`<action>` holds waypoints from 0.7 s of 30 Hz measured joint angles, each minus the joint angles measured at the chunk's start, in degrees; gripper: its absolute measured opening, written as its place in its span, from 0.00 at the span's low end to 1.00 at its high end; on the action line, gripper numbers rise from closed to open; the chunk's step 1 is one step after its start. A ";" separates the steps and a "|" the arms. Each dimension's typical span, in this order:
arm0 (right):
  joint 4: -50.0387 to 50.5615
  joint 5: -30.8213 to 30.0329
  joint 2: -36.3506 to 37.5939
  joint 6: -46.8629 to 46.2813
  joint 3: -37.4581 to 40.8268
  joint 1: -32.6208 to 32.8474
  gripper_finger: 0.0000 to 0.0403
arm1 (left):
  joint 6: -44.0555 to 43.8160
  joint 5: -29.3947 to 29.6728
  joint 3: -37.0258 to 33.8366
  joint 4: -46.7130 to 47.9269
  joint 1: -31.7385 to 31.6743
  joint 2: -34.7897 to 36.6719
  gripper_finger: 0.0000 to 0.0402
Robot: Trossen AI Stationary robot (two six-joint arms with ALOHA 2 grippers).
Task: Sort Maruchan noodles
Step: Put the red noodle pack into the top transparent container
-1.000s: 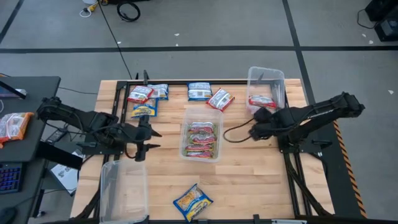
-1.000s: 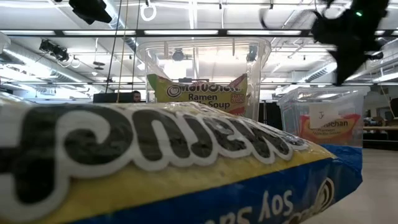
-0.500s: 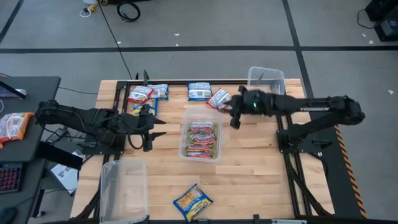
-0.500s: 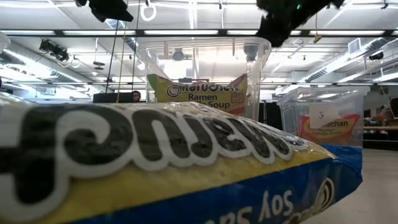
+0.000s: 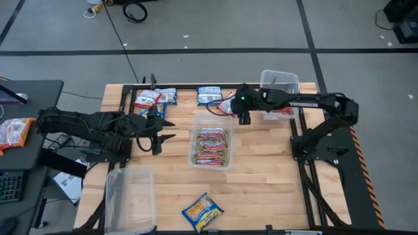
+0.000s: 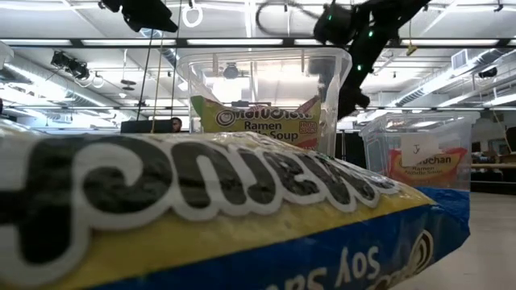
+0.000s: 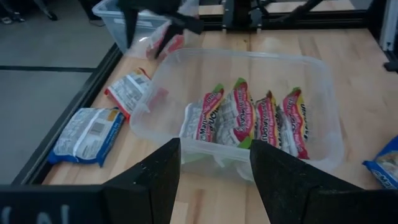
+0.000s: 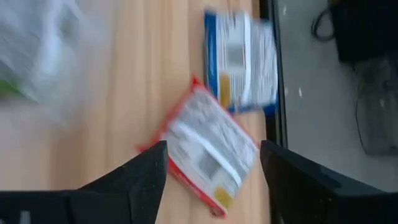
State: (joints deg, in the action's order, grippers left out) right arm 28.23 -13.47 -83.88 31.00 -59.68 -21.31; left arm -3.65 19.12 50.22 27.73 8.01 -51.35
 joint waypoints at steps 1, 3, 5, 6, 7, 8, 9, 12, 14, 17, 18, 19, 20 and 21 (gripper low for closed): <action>0.38 0.63 -0.85 0.74 -0.02 -0.55 0.65 | 0.24 -0.28 0.00 0.05 -0.19 0.00 0.49; 1.32 3.37 -2.79 2.22 -0.02 -1.46 0.64 | 1.03 -0.51 0.00 0.06 -0.42 0.02 0.49; 2.47 4.08 -5.31 3.83 -0.05 -1.70 0.63 | 2.22 -0.55 0.00 0.10 -0.48 0.00 0.49; 2.99 3.38 -6.64 4.54 -0.05 -1.72 0.63 | 2.75 -0.52 0.00 0.07 -0.46 0.00 0.49; 3.04 2.12 -8.05 5.11 -0.05 -1.79 0.62 | 3.09 -0.53 0.00 0.05 -0.46 0.02 0.49; 2.56 0.99 -9.31 5.01 -0.05 -2.05 0.61 | 3.38 -0.54 0.00 0.07 -0.46 0.00 0.49; 1.80 -0.12 -10.27 5.57 -0.34 -2.23 0.61 | 3.85 -0.53 0.00 0.08 -0.46 0.00 0.49; -0.68 -0.83 -12.78 5.23 -0.51 -2.98 0.60 | 4.36 -0.53 0.00 0.13 -0.46 0.00 0.49; -1.40 -0.14 -13.33 5.17 -0.53 -3.58 0.59 | 4.38 -0.49 0.00 0.12 -0.46 0.00 0.49; -0.95 -0.26 -12.84 5.58 -0.33 -4.46 0.58 | 4.79 -0.32 0.00 0.13 -0.46 0.00 0.49; -0.48 -0.39 -12.20 5.91 -0.21 -4.66 0.58 | 4.88 -0.31 0.00 0.13 -0.46 0.00 0.49; -0.26 -0.28 -11.22 6.16 -0.09 -4.81 0.57 | 4.99 -0.29 0.00 0.13 -0.46 0.00 0.49; 0.53 -0.10 -10.25 6.61 0.06 -4.79 0.57 | 5.06 -0.13 0.00 0.12 -0.46 0.00 0.49; 0.94 0.22 -9.16 7.02 0.28 -4.67 0.57 | 5.38 0.33 0.00 0.08 -0.46 0.00 0.49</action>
State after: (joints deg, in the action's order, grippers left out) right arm 29.17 -13.25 -93.04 38.02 -59.40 -25.98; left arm 1.73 19.45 50.22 27.81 7.55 -51.35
